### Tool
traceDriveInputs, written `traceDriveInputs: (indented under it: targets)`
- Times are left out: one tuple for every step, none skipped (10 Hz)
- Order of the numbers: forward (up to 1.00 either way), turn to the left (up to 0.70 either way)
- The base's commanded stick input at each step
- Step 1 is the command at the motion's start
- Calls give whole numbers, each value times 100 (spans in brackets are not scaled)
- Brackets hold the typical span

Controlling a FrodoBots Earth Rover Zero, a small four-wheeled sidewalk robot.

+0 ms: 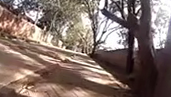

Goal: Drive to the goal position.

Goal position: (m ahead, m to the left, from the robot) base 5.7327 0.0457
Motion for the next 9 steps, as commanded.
traceDriveInputs:
  targets:
    - [70,0]
    - [70,0]
    - [70,0]
    - [70,0]
    - [70,0]
    - [70,0]
    - [70,0]
    - [70,0]
    - [70,0]
